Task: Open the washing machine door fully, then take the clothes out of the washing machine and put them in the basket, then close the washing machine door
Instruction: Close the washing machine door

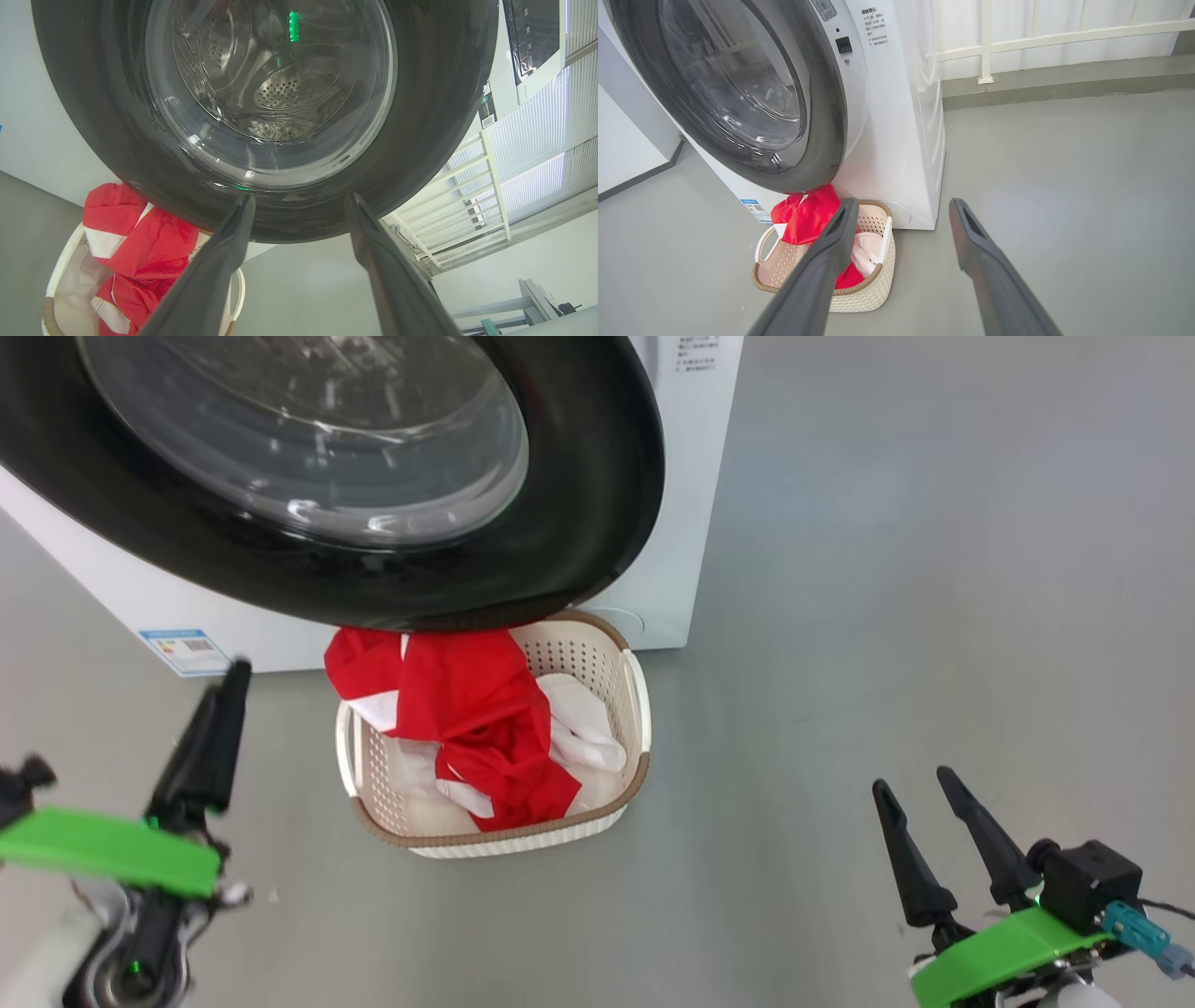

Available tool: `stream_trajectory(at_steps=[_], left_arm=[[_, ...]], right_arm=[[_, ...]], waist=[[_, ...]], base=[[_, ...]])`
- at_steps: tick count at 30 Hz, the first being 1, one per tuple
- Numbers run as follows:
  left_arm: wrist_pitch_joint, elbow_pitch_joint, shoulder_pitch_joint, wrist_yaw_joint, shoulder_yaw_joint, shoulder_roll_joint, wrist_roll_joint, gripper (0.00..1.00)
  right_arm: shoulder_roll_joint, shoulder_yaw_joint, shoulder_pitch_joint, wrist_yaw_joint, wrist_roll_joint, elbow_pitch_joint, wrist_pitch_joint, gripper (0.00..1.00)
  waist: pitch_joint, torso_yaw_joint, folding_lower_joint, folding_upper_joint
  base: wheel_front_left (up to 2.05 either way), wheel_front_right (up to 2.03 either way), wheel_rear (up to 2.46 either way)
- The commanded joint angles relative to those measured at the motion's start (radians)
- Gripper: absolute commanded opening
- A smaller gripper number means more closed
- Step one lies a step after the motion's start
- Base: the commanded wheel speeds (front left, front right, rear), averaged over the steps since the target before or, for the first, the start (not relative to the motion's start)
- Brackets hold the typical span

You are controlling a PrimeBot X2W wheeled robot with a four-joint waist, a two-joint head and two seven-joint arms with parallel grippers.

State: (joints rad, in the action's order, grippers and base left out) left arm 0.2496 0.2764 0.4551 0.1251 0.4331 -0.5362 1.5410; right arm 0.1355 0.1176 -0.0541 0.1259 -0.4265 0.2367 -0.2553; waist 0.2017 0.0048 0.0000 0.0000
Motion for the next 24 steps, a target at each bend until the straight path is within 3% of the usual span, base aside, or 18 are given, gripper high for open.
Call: stream_trajectory(at_steps=[1, 14, 24], left_arm=[[0.011, -0.020, -0.018, 0.006, -0.051, -0.037, -0.018, 1.00], [0.012, 0.005, -0.225, 0.006, -0.153, 0.016, -0.115, 1.00], [0.012, 0.024, -0.312, 0.006, -0.192, 0.076, -0.309, 1.00]], right_arm=[[0.017, 0.018, 0.013, 0.005, 0.005, -0.022, -0.006, 1.00], [0.028, 0.005, 0.063, 0.005, -0.001, -0.021, -0.006, 1.00], [0.033, -0.013, 0.080, 0.005, -0.003, -0.024, -0.006, 1.00]], waist=[[-0.015, 0.005, 0.0000, 0.0000], [-0.058, 0.006, 0.0000, 0.0000], [-0.064, 0.009, 0.0000, 0.0000]], base=[[0.00, 0.00, 0.00], [0.00, 0.00, 0.00], [0.00, 0.00, 0.00]])
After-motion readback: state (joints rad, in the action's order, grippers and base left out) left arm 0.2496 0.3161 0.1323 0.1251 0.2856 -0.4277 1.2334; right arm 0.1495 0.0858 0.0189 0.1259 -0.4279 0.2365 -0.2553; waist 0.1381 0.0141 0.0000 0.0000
